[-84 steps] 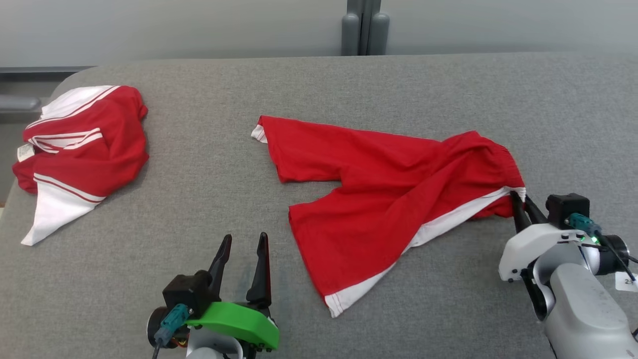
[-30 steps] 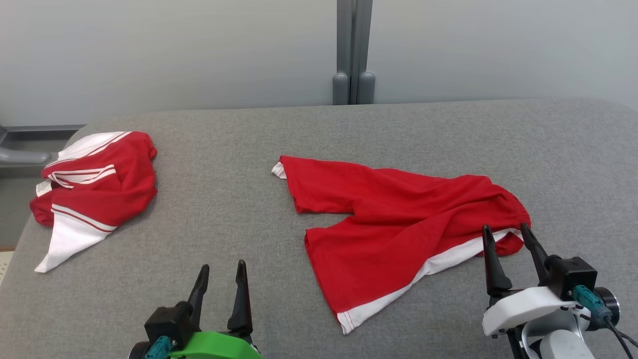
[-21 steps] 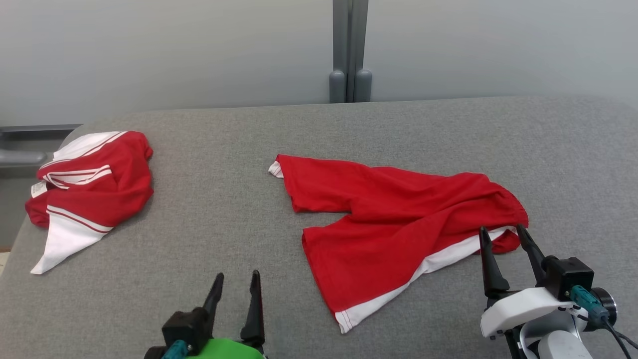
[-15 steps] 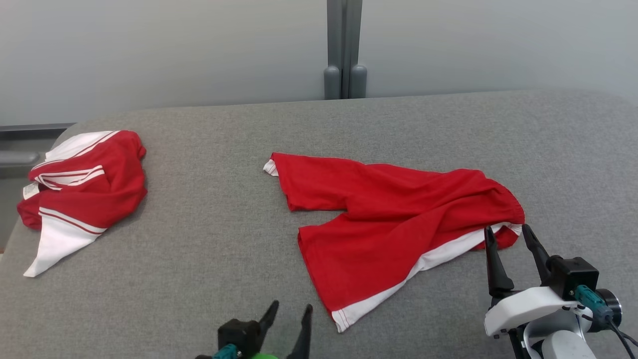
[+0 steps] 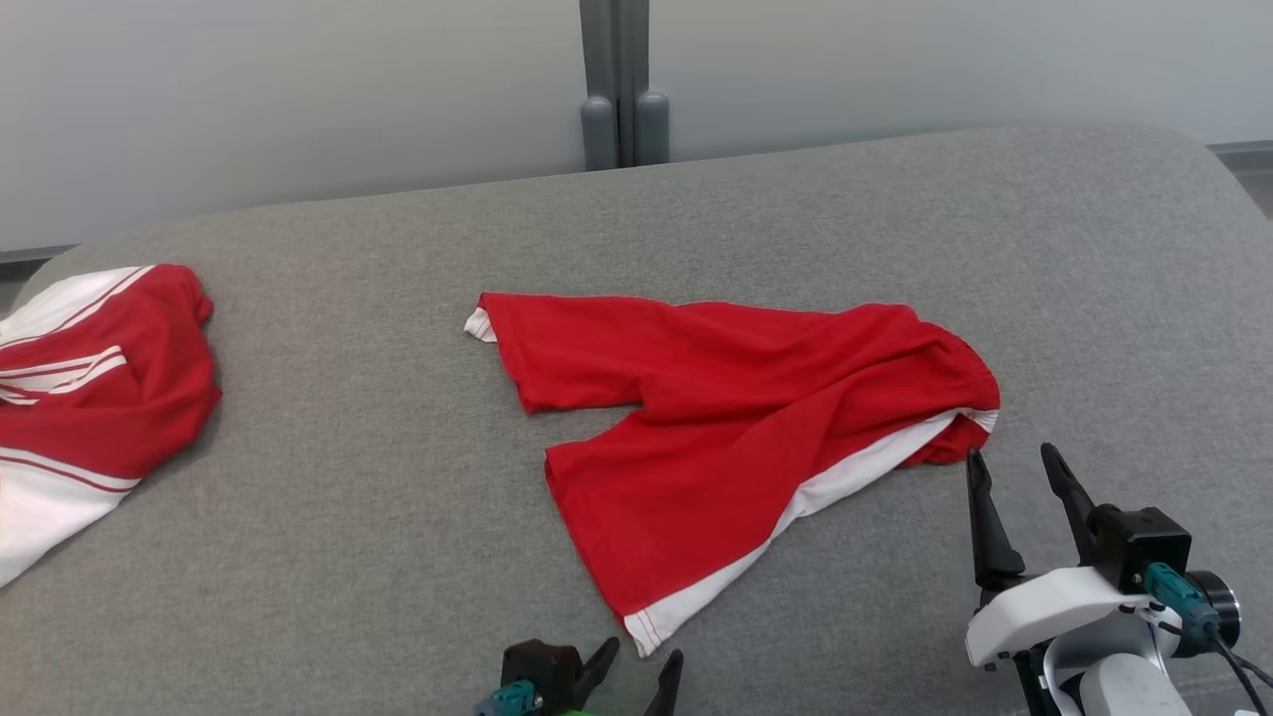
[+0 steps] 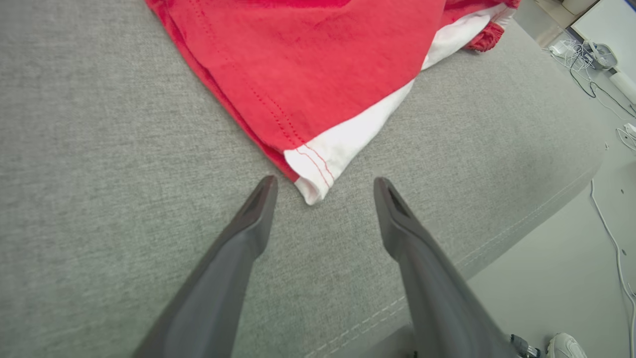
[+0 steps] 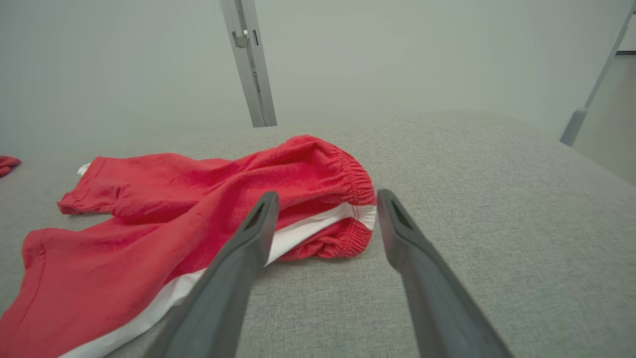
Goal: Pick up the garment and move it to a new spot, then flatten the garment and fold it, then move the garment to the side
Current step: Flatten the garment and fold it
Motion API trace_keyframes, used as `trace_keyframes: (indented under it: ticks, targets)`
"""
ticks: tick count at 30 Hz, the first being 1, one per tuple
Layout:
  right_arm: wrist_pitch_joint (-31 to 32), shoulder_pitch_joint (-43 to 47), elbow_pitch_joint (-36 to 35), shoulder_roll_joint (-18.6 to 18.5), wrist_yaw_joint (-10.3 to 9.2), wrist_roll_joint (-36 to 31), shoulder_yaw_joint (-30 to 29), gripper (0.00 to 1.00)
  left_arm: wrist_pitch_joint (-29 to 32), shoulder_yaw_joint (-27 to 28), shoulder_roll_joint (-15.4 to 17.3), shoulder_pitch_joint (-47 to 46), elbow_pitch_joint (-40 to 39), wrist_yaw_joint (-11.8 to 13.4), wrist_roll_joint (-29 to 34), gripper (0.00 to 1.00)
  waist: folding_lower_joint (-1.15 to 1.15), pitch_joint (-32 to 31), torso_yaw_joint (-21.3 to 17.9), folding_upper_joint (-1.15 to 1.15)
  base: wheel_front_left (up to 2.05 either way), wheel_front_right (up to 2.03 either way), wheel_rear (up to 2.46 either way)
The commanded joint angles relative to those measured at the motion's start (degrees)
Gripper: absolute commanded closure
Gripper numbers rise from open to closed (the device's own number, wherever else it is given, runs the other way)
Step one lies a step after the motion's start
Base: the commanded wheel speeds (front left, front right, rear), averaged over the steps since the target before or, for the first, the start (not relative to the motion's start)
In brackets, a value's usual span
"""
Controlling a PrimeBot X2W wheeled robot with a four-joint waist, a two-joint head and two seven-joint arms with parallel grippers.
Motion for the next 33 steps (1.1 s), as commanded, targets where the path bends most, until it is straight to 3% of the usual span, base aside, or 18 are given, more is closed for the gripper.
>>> trace_keyframes:
  ticks: [1,10,12,14,15,17,19,22,23,25,29,30,31,32,33]
  targets:
    - [-0.18,-0.38,0.2,-0.11,-0.06,-0.43,-0.09,0.0,-0.81,-0.54,0.22,-1.37,0.84,0.39,-0.71,0.0,0.0,0.62,-1.1,0.0,0.0,0.0,0.0]
    - [-0.43,-0.41,0.94,-0.1,-0.06,-0.57,-0.16,0.0,-4.14,-4.76,0.23,-4.07,4.3,0.84,-4.85,0.03,0.0,0.72,-2.46,0.0,0.0,0.0,0.0]
    - [-0.49,-0.47,1.18,-0.1,-0.06,-0.51,-0.11,0.0,-4.62,-5.62,0.23,-4.76,4.81,0.99,-5.65,0.2,0.0,0.69,-2.65,0.0,0.0,0.0,0.0]
    - [-0.55,-0.58,1.34,-0.1,-0.06,-0.62,-0.23,0.0,-5.24,-6.23,0.23,-5.46,5.23,1.15,-6.43,0.57,0.0,0.71,-2.78,0.0,0.0,0.0,0.0]
    - [-0.59,-0.6,1.37,-0.1,-0.06,-0.71,-0.35,0.0,-5.54,-6.54,0.23,-5.72,5.35,1.24,-6.92,0.68,0.0,0.74,-2.81,0.0,0.0,0.0,0.0]
    - [-0.58,-0.57,1.51,-0.1,-0.06,-1.09,-0.66,0.0,-6.03,-6.75,0.23,-6.16,5.52,1.6,-8.16,0.86,0.0,0.8,-2.79,0.0,0.0,0.0,0.0]
    - [-0.59,-0.68,1.75,-0.09,-0.06,-1.47,-0.92,0.0,-6.28,-7.11,0.24,-6.78,6.16,1.9,-8.91,0.98,0.0,0.94,-2.7,0.0,0.0,0.0,0.0]
    - [-0.64,-0.95,2.01,-0.1,-0.06,-1.74,-1.1,0.0,-6.46,-8.12,0.24,-7.38,8.02,2.47,-9.96,0.98,0.0,1.22,-2.54,0.0,0.0,0.0,0.0]
    - [-0.66,-1.04,2.07,-0.1,-0.06,-1.78,-1.12,0.0,-6.51,-8.77,0.23,-7.83,8.65,2.63,-10.33,0.95,0.0,1.36,-2.49,0.0,0.0,0.0,0.0]
    - [-0.69,-1.21,2.18,-0.1,-0.06,-1.83,-1.23,0.0,-6.6,-9.49,0.22,-8.47,9.33,2.67,-11.31,0.8,0.0,1.61,-2.36,0.0,0.0,0.0,0.0]
    - [-0.66,-1.73,2.77,-0.1,-0.06,-2.06,-1.63,0.0,-6.63,-11.17,0.26,-9.54,10.19,3.24,-12.45,0.72,0.0,2.09,-2.01,0.0,0.0,0.0,0.0]
    - [-0.68,-1.92,2.96,-0.1,-0.07,-2.05,-1.67,0.0,-6.64,-11.48,0.26,-9.81,10.38,3.32,-12.69,0.74,0.0,2.18,-1.94,0.0,0.0,0.0,0.0]
    - [-0.69,-2.23,3.19,-0.1,-0.06,-2.22,-1.74,0.0,-6.64,-11.91,0.26,-10.11,10.55,3.41,-12.91,0.84,0.0,2.29,-1.83,0.0,0.0,0.0,0.0]
    - [-0.65,-2.47,3.5,-0.1,-0.07,-2.54,-1.8,0.0,-6.66,-12.22,0.26,-10.35,10.59,3.45,-13.06,1.0,0.0,2.4,-1.7,0.0,0.0,0.0,0.0]
    - [-0.45,-2.75,3.93,-0.1,-0.07,-2.96,-2.03,0.0,-6.63,-12.36,0.26,-10.68,10.52,3.53,-13.24,1.0,0.0,2.51,-1.5,0.0,0.0,0.0,0.0]
